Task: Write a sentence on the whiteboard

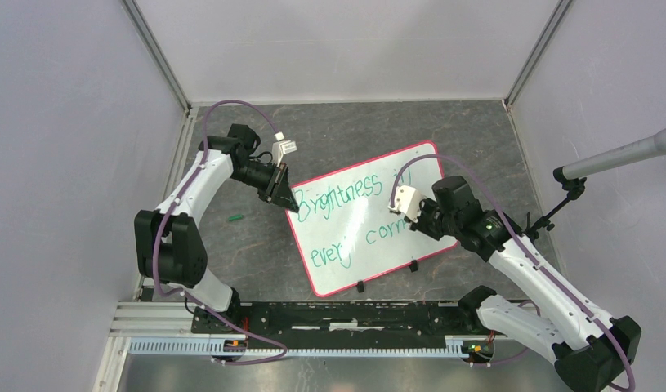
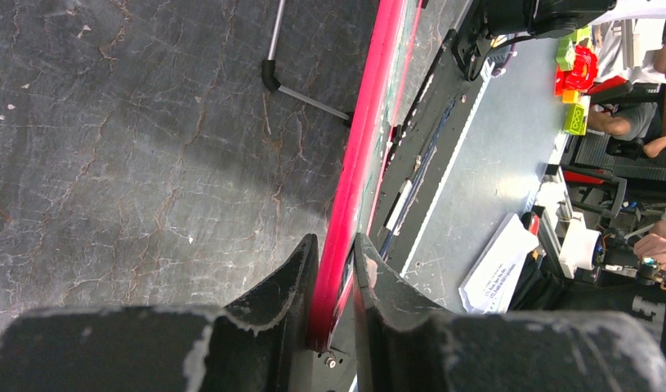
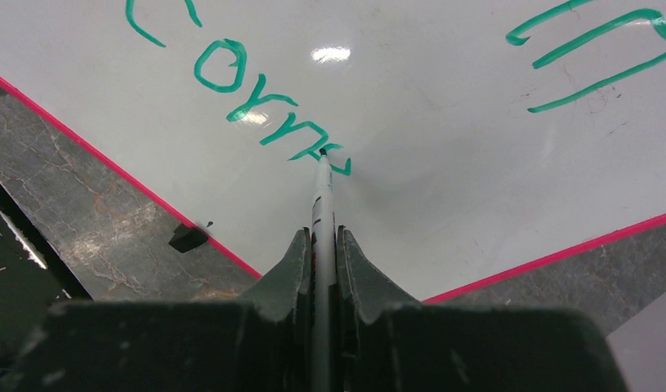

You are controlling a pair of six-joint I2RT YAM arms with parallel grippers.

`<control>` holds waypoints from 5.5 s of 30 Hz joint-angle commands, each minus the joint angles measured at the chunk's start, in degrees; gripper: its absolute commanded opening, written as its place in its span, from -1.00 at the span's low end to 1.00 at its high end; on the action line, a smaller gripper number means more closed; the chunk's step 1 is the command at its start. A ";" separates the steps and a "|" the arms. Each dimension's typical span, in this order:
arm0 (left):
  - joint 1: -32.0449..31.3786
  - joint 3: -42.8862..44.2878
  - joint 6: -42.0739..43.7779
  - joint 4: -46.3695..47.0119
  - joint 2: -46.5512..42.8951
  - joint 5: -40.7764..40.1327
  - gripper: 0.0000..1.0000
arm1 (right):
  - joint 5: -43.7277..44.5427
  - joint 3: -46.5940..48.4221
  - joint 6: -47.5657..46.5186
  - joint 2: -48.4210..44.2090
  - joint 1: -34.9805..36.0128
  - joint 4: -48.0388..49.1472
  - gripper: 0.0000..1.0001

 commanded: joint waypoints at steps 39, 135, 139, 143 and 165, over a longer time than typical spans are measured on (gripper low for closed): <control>-3.25 -0.55 0.97 3.66 1.51 -4.50 -0.95 | 2.34 3.23 3.93 -4.12 -3.83 1.48 -1.00; -3.35 -0.56 1.14 3.68 2.62 -5.11 -0.95 | 3.19 0.90 -0.64 -1.39 -6.68 2.17 -1.00; -3.34 -0.47 1.08 3.67 2.79 -5.11 -0.95 | 3.90 1.36 -0.54 -1.16 -6.70 2.57 -1.00; -3.34 -0.38 1.08 3.64 2.89 -5.11 -0.95 | 4.68 1.65 -0.30 -0.98 -6.72 3.06 -1.00; -3.42 -0.30 0.94 3.64 2.90 -4.85 -0.95 | 0.97 4.57 -3.45 -3.12 -6.67 -5.07 -1.00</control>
